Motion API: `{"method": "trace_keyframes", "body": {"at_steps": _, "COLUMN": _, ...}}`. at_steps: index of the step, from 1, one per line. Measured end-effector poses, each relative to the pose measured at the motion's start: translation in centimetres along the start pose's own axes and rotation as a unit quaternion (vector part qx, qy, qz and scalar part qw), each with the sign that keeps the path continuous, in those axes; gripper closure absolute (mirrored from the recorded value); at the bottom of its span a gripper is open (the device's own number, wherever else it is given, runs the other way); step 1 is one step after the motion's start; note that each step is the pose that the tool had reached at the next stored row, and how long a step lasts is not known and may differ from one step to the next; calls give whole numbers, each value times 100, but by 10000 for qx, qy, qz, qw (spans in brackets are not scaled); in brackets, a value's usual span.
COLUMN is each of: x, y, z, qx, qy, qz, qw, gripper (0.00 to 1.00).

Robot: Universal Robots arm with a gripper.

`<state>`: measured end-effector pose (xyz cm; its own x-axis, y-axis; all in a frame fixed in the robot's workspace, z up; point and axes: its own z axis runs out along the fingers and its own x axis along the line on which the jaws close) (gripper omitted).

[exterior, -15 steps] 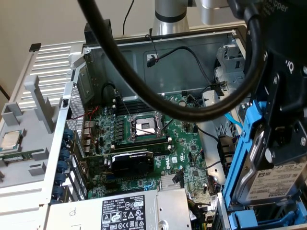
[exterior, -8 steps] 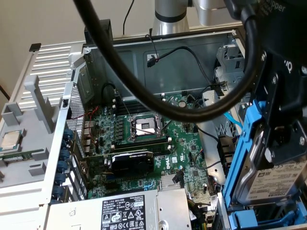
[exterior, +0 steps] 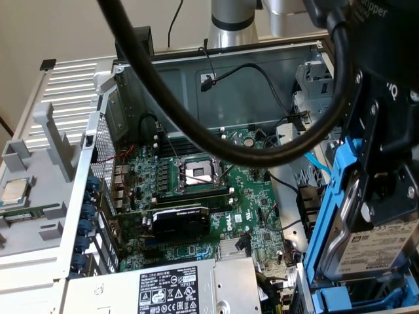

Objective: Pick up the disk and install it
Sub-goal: 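Insert the disk into the insertion slot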

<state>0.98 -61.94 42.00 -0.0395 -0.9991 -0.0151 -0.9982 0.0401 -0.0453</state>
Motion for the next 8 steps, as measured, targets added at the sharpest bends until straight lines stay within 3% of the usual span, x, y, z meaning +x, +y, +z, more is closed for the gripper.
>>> {"method": "trace_keyframes", "body": {"at_steps": 4, "x": -1, "y": 3, "z": 1, "qx": 19, "qy": 0, "qz": 1, "qw": 10000, "gripper": 63}}
{"method": "trace_keyframes", "body": {"at_steps": 8, "x": -1, "y": 2, "z": 1, "qx": 20, "qy": -1, "qz": 0, "qw": 10000, "gripper": 63}}
